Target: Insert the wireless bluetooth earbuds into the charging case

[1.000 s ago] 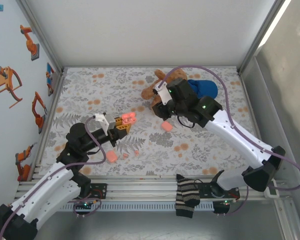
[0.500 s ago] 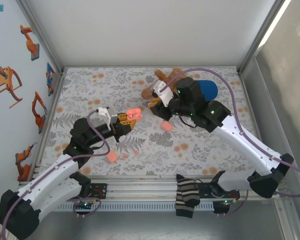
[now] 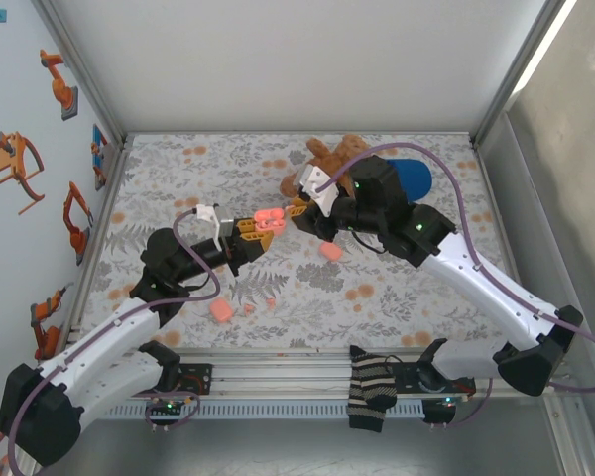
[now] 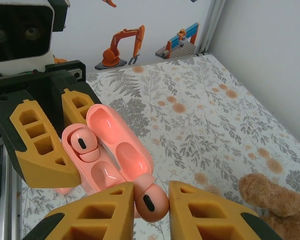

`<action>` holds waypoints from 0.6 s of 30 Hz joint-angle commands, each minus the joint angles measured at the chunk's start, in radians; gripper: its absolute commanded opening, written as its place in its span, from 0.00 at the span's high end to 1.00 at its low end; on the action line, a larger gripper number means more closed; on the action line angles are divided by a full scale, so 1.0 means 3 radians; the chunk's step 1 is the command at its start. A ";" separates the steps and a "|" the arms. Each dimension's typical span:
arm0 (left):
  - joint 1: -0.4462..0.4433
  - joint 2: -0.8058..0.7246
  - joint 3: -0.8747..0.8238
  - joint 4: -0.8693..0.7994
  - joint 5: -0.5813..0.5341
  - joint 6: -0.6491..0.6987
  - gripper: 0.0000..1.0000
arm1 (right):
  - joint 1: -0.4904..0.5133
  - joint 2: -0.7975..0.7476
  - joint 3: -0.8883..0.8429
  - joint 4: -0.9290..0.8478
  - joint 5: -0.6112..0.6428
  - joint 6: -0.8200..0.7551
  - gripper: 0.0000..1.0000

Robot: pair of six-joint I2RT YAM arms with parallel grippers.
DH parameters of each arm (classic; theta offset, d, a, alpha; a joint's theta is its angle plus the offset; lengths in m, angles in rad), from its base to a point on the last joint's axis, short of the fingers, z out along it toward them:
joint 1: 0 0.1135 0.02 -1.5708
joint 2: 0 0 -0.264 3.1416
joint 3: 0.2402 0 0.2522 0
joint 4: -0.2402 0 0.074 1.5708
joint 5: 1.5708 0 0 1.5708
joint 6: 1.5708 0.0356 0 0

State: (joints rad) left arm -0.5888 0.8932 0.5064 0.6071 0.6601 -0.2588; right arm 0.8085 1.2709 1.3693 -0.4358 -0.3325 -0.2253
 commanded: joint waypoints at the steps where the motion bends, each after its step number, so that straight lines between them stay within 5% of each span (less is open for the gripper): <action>1: -0.0020 0.0008 0.0134 0.0151 0.0124 -0.0055 1.00 | 0.0035 -0.0057 -0.0036 0.0112 -0.0047 -0.0088 0.77; 18: -0.0032 0.0037 0.0168 0.0072 0.0136 0.0009 1.00 | 0.0111 -0.0034 -0.0031 0.0196 -0.0053 -0.0098 0.77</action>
State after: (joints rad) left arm -0.5915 0.9009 0.5236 0.6125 0.6781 -0.2592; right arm 0.8314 1.2709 1.3621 -0.4137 -0.3328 -0.2405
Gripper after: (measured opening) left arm 0.229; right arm 0.228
